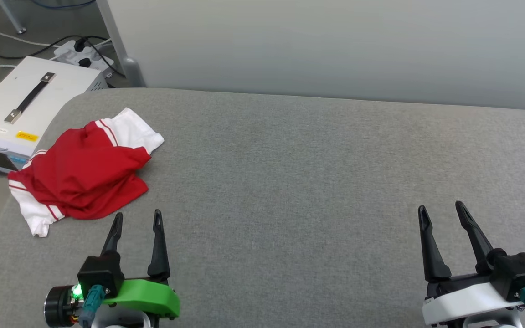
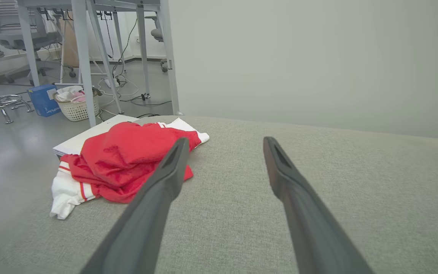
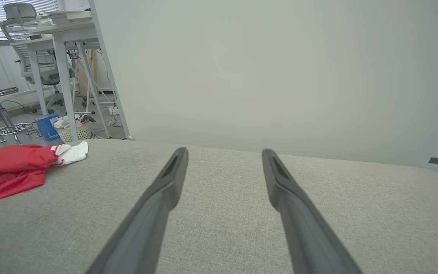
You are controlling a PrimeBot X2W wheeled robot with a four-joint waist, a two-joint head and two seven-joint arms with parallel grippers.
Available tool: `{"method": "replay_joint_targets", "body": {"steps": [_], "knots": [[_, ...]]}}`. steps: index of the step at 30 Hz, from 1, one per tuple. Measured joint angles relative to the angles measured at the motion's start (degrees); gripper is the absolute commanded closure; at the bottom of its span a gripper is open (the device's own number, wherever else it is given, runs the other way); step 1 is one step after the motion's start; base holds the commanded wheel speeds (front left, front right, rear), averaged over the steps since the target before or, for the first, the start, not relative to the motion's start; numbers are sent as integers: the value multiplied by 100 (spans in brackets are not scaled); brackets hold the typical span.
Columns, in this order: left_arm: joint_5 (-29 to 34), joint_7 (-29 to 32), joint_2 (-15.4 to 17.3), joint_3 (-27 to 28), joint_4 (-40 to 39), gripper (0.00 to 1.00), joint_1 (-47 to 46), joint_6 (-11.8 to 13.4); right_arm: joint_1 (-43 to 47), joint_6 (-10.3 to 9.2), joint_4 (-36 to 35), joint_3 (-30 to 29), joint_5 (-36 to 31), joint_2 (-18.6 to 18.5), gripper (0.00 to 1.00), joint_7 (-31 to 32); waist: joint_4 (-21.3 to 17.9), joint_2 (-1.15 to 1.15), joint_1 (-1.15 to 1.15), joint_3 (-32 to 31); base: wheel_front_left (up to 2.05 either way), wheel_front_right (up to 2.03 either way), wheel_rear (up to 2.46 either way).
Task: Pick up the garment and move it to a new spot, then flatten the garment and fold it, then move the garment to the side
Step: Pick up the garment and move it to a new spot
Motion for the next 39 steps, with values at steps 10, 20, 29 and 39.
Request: {"method": "replay_joint_targets", "body": {"steps": [10, 20, 29, 39], "knots": [[-162, -107, -1, 241, 68, 0, -5, 40, -6, 0, -25, 149, -24, 0, 0, -101, 606, 0, 0, 126, 0, 0, 0], [-341, -107, -1, 381, 127, 0, -24, 80, -25, 0, -30, 314, -136, 1, 0, -102, 1220, 0, 0, 259, 0, 0, 0], [-438, -107, -1, 494, 201, 0, -25, 88, -38, 0, -31, 375, -194, 1, 0, -102, 1692, 0, 0, 346, 0, 0, 0], [-516, -107, -1, 539, 259, 0, -27, 78, -47, 0, -32, 411, -200, 2, 0, -102, 1927, 0, 0, 404, 0, 0, 0]]}}
